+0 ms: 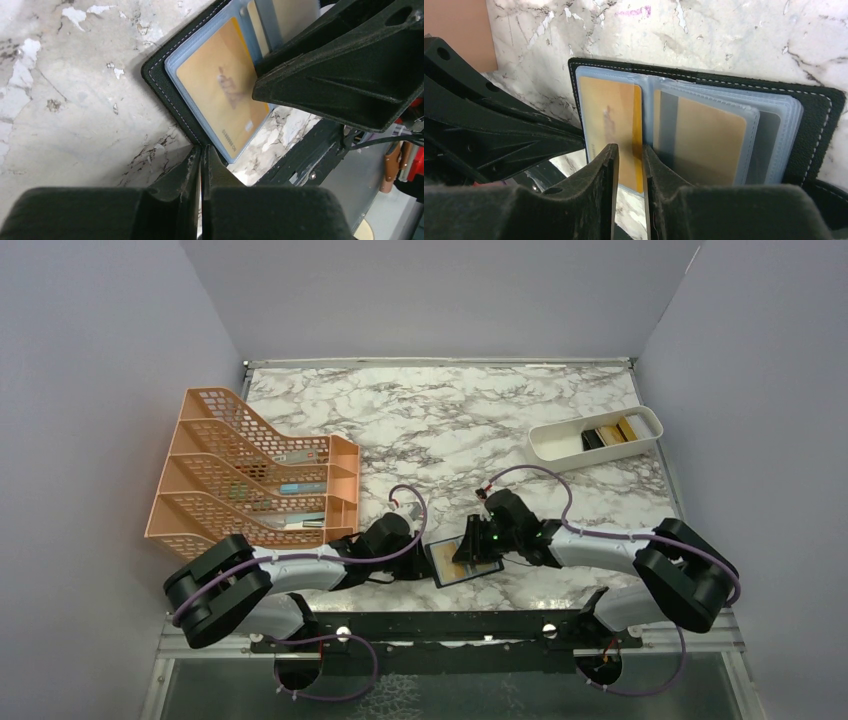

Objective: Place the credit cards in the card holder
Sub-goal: Insert the credit card into the card holder.

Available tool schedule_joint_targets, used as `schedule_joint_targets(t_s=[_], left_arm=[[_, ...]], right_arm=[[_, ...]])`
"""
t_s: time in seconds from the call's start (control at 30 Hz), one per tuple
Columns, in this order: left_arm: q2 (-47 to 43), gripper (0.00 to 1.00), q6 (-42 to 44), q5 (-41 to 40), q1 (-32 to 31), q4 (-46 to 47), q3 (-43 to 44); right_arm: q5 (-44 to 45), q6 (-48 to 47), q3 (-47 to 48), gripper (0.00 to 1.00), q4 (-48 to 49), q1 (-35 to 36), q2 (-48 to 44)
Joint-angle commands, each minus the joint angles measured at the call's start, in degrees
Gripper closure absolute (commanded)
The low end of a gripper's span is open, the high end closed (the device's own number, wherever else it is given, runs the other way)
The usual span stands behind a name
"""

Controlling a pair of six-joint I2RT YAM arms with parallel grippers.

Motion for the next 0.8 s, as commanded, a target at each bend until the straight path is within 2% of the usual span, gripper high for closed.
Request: schedule_joint_targets(t_s=[0.0,0.07,0.13,0.37,0.53,0.77], left_arm=[[-3.9,0.89,-0.7,-2.2,-0.4,-4.2,-0.7],[-6.6,0.81,-0.8,-3.3,-0.4,-6.4,-0.1],[-9.0,0.66,-1.0,-4.1,-0.4,-8.0,0.3],[-10.1,0.41,-1.0,-6.6,-0.1,-8.6,0.6],[-6.2,0.32,-1.7,-3.6,0.0,-4.8,0.6],[-1.9,0.26,-2.9,-2.9,0.0,-0.2,0.6]], right_arm=[[3.7,-1.4,2.6,0.69,-7.1,1.2,-3.0],[7.1,-2.7,4.5,0.65,-12.2,1.1,-5.3],[11.7,-3.9,7.0,0.60,-17.8,1.1,-7.1],[27.1,-4.3,11.9,0.54,-31.1,1.1,-10.7],[33.9,-4.5,14.3,0.54,-37.1,1.1,-9.6],[36.1,-5.7,13.8,0.54,-37.1,1.1,-7.9]])
